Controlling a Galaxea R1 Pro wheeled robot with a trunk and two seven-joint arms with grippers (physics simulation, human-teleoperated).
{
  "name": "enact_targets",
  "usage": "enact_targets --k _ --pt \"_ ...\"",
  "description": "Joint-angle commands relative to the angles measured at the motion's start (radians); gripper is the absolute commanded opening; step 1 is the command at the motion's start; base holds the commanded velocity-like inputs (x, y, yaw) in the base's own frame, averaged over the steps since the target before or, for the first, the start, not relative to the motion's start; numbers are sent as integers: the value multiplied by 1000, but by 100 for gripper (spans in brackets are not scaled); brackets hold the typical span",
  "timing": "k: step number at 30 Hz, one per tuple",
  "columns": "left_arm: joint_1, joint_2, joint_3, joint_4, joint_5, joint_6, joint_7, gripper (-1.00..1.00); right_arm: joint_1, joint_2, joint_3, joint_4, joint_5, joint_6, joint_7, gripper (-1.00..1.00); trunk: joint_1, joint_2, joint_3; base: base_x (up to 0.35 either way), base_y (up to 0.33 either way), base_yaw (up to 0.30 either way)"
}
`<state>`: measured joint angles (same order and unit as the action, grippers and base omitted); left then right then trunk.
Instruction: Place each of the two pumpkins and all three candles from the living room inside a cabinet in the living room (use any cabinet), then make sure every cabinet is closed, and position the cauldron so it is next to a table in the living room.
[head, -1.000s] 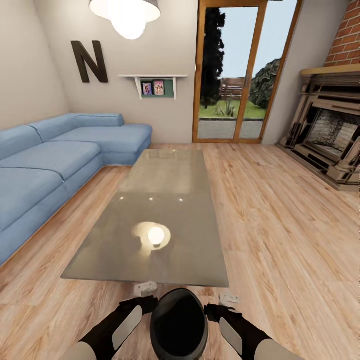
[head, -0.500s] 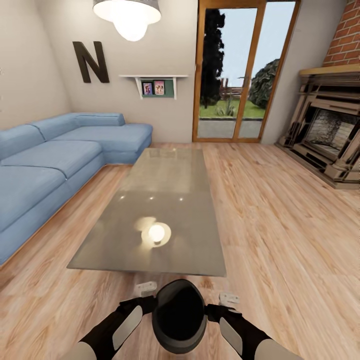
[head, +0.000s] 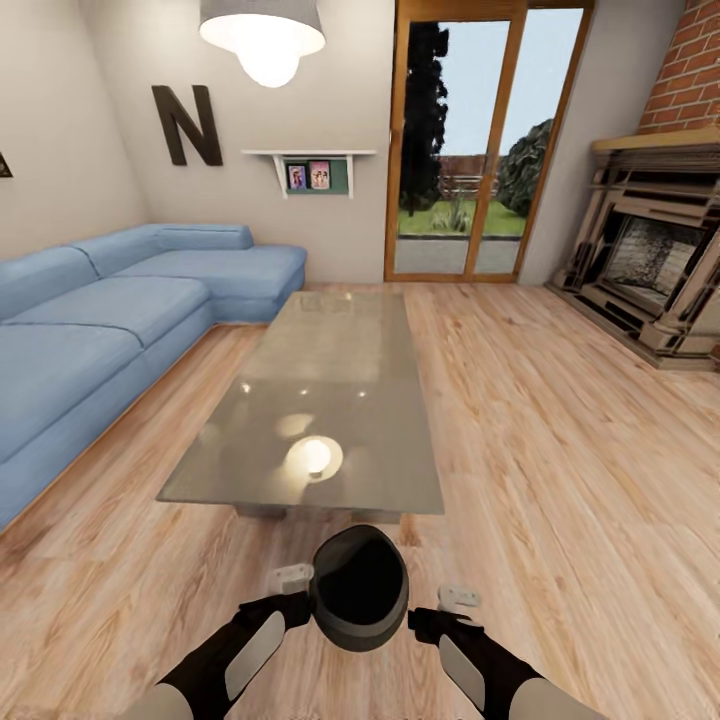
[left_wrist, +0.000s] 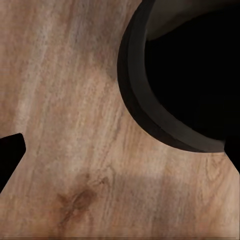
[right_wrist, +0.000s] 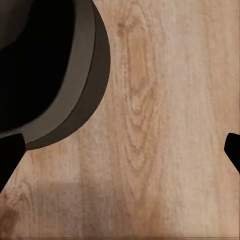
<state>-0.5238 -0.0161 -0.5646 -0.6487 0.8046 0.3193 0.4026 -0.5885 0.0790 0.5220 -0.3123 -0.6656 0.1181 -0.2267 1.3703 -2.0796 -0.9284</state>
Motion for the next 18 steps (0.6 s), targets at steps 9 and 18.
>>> enact_targets --k 9,18 --pt "0 3 -3 -58 9 2 14 100 -1 -3 8 -2 -6 5 -7 100 0 0 -1 -15 0 0" --pt "1 -2 21 -45 18 5 19 100 -1 -6 7 -3 -6 9 -6 100 -23 42 18 0 0 0"
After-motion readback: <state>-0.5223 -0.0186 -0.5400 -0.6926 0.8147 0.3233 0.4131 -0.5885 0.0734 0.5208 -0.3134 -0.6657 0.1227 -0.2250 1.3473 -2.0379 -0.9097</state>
